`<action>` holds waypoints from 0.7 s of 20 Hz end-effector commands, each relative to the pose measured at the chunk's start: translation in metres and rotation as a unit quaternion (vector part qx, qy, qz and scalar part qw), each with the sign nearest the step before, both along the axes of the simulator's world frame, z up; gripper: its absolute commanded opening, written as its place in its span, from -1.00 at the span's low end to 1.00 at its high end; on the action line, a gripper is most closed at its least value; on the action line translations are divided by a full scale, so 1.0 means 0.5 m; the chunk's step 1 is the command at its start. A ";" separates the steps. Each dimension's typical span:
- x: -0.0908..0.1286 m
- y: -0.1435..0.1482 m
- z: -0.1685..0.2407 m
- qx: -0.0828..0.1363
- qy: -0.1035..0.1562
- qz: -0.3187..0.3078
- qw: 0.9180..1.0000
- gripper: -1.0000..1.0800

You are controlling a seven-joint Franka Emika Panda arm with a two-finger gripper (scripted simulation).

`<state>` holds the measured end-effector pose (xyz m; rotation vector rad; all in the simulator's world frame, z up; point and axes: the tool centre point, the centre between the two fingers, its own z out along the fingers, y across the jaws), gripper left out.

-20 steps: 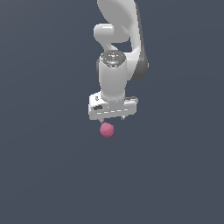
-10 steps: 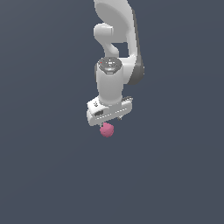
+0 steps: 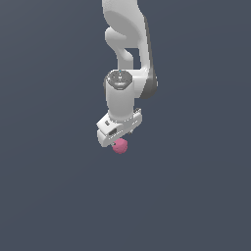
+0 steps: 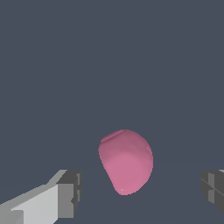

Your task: Pick up the object and move it to a goal position.

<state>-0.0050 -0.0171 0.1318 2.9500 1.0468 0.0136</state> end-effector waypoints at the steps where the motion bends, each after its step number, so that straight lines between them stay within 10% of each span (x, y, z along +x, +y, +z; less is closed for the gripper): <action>1: -0.002 -0.004 -0.010 0.000 0.001 0.033 0.999 0.92; 14: -0.014 -0.023 -0.054 0.001 0.006 0.182 0.983 0.92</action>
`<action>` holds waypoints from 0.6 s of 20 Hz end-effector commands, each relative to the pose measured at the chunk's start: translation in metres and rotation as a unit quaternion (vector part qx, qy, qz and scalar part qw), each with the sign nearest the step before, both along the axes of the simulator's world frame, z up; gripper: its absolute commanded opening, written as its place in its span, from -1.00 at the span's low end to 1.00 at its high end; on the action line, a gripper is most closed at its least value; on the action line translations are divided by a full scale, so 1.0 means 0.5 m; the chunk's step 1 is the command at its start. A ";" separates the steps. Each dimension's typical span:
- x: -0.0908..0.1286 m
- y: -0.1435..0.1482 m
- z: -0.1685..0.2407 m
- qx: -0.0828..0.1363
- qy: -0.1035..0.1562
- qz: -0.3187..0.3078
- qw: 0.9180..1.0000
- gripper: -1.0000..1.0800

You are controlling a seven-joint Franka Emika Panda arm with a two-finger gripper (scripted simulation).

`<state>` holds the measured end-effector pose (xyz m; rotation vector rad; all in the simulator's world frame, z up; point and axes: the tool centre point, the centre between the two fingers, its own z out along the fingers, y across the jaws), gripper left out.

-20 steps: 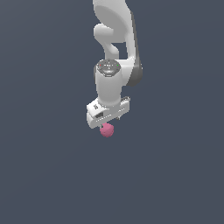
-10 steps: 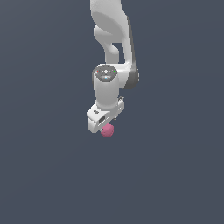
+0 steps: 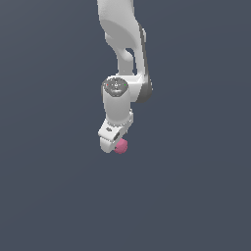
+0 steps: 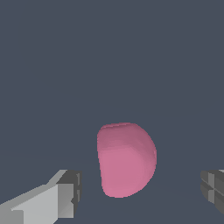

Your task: Pick up the object and move it to a goal position.

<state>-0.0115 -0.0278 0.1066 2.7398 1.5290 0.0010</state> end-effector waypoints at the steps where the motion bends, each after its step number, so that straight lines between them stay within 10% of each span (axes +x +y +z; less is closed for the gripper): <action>1: -0.002 -0.002 -0.006 0.000 0.000 0.022 1.000 0.92; 12: -0.005 -0.007 -0.018 0.002 0.001 0.062 0.998 0.92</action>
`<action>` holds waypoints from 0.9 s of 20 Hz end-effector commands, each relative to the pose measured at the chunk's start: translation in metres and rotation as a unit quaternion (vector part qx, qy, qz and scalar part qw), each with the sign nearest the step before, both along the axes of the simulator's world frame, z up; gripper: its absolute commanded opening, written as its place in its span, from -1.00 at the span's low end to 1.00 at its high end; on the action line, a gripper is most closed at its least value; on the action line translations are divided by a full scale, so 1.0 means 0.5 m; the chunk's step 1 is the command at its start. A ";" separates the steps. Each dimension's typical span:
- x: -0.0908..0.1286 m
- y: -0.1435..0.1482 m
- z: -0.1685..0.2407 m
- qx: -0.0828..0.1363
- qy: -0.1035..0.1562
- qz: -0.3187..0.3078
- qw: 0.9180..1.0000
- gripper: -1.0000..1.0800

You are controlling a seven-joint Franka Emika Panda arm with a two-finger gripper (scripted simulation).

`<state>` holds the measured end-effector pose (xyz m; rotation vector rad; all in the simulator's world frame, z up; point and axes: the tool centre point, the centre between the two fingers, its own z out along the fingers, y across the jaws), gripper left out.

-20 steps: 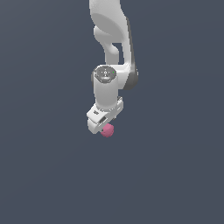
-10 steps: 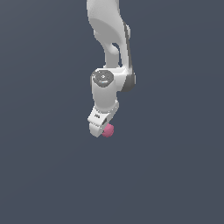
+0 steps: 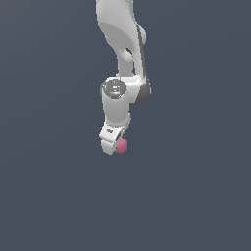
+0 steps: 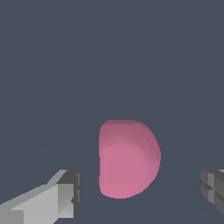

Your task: Pick up the object and move it to a goal position.

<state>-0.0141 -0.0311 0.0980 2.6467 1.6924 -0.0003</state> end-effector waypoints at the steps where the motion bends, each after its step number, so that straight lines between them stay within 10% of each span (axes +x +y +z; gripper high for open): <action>1: 0.000 0.000 0.000 0.000 0.000 0.000 1.000 0.92; 18: -0.001 0.000 -0.101 0.000 0.000 0.002 1.000 0.92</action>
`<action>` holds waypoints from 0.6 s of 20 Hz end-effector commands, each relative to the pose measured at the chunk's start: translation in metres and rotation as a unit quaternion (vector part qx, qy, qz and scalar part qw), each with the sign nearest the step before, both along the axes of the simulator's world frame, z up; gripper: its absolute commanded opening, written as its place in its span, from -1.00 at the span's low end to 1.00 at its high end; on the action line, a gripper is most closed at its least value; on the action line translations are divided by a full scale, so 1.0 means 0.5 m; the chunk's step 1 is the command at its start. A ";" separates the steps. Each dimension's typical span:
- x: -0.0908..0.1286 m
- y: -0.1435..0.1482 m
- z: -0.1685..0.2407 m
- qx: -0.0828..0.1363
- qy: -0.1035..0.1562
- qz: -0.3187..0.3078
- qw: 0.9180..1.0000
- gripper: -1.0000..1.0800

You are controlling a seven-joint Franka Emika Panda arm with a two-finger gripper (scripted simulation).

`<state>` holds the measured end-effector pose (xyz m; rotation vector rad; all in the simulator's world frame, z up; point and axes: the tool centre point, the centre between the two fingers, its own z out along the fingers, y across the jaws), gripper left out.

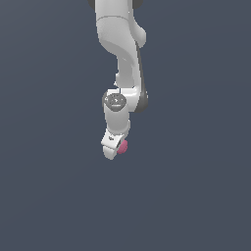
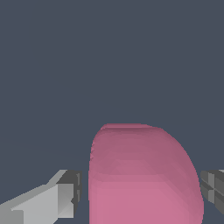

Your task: Pick up the object and move it to a goal position.

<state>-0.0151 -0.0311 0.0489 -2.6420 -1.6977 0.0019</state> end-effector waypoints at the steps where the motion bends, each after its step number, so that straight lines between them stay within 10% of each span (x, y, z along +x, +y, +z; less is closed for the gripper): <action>1: 0.002 0.000 -0.002 0.000 -0.001 0.000 1.000 -1.00; 12: 0.003 0.000 0.000 0.000 -0.002 0.000 1.000 -1.00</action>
